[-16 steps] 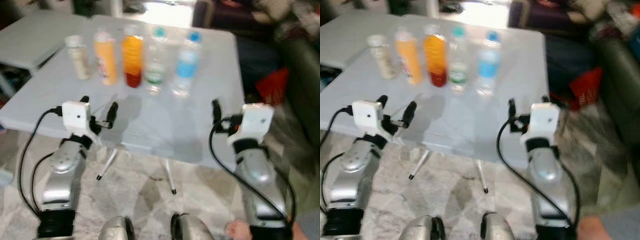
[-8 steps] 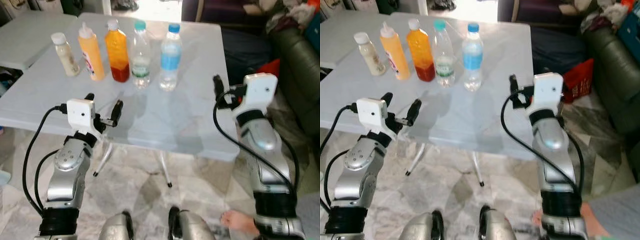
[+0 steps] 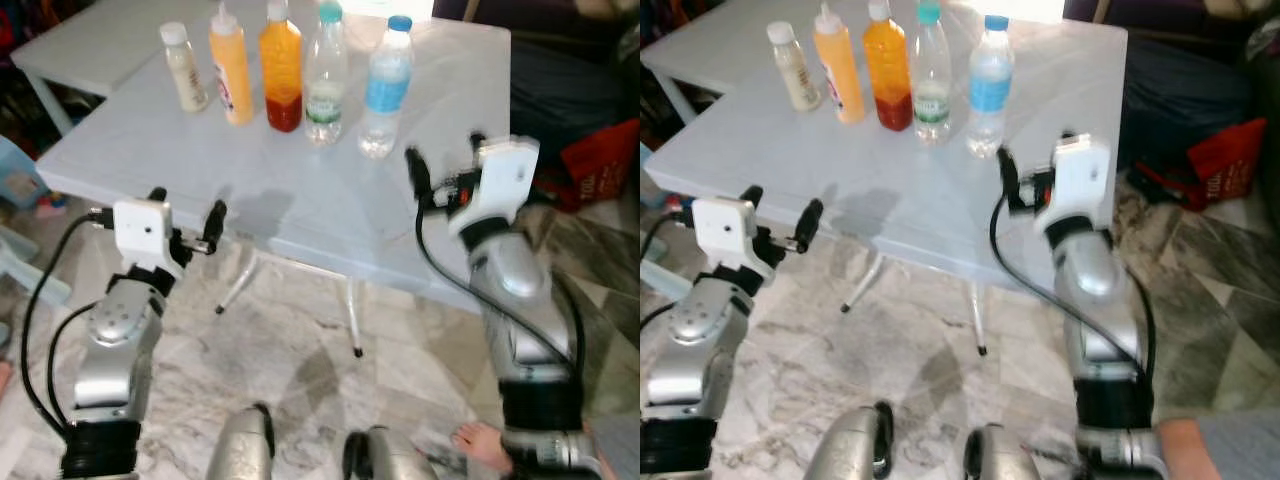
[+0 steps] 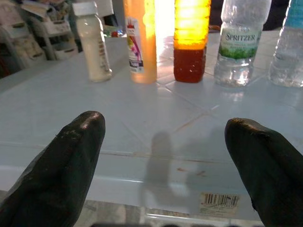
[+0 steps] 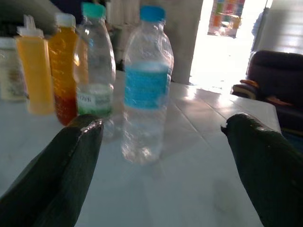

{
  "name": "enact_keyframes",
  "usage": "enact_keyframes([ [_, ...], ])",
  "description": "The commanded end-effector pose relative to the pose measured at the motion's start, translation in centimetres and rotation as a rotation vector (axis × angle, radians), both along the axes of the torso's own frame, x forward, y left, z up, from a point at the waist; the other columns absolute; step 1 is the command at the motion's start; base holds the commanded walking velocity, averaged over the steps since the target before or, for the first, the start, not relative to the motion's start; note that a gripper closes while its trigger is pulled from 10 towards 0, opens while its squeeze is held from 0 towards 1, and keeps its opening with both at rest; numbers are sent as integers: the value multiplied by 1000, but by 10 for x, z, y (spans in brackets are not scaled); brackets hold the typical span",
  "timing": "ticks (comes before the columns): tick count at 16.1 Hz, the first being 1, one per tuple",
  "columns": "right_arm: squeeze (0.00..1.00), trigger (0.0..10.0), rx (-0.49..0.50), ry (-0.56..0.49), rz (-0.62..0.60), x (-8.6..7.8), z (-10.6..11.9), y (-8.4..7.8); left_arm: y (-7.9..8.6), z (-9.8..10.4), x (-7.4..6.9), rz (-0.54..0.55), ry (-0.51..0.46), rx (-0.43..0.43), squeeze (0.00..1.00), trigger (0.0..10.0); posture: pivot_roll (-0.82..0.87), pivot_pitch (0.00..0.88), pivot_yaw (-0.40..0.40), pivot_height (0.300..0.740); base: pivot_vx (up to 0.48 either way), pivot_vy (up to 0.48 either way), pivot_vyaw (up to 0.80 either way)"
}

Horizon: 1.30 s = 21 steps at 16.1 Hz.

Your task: Restocking fridge

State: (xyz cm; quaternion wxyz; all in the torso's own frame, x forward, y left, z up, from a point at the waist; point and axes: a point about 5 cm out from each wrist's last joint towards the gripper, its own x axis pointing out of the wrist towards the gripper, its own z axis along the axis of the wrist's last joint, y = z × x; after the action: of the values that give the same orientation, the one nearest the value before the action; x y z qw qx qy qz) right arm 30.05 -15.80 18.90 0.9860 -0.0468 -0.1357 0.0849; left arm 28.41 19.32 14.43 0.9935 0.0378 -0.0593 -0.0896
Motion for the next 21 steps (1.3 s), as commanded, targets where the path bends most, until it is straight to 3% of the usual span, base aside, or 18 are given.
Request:
enact_keyframes([
  [1,0,10000,-22,-39,-19,-9,4,0,2,1,-3,-14,-2,12,0,10000,-21,120,7,740,0,0,0],
  [4,0,10000,-15,1,-54,-28,-10,-3,3,3,-2,-13,-18,6,0,10000,-40,82,1,740,171,0,0],
  [8,0,10000,-26,-14,-74,-36,-5,-6,-4,10,2,-17,-58,-31,0,10000,-59,53,-13,740,271,0,0],
  [12,0,10000,-21,7,-94,-54,-8,-15,-2,11,-9,-30,-54,-39,0,10000,-63,48,-19,740,342,0,0],
  [17,0,10000,-5,43,-87,-68,-14,-8,-10,6,-11,-51,-37,-52,0,10000,-73,49,-19,740,364,0,438],
  [21,0,10000,-18,99,-136,-85,-25,-15,-3,4,-17,-31,-26,-48,0,10000,-89,43,-19,740,350,0,0],
])
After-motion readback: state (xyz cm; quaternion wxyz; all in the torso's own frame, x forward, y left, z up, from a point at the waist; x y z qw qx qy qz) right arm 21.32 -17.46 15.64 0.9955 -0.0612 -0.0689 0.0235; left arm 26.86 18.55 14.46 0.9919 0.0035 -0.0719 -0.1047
